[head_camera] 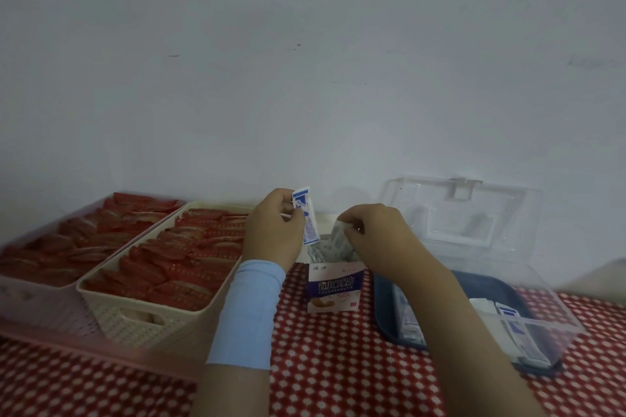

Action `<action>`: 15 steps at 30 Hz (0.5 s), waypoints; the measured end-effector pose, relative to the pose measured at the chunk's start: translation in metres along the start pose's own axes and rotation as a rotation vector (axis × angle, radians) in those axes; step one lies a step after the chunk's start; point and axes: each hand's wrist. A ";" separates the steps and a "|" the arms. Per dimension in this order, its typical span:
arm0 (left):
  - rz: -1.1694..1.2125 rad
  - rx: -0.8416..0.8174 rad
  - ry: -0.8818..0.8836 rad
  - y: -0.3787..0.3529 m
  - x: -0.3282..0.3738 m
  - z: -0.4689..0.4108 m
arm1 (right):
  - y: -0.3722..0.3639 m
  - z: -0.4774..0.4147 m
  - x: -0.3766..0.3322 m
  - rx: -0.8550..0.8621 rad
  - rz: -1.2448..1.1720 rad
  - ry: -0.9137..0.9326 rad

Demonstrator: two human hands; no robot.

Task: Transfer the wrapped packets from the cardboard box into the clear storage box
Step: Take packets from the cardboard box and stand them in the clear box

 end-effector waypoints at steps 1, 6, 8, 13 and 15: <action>-0.004 -0.002 0.002 0.000 0.000 0.000 | 0.000 0.000 -0.002 -0.048 0.021 0.004; -0.030 0.006 -0.015 -0.001 -0.001 -0.001 | 0.001 0.002 -0.003 -0.065 0.067 0.007; 0.018 0.050 -0.027 0.001 0.000 0.000 | 0.008 0.001 0.001 0.056 0.048 0.026; 0.120 0.108 -0.038 0.011 0.009 0.005 | 0.038 0.007 -0.001 0.211 -0.149 0.148; 0.119 -0.068 -0.010 0.012 0.015 0.008 | 0.043 0.010 -0.006 0.171 -0.203 0.191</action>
Point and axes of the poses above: each hand's wrist, its own z-axis away from the middle knuckle, its own y-axis out of the back of the hand, x = y × z, and after that the axes turned 15 degrees about y, right-handed
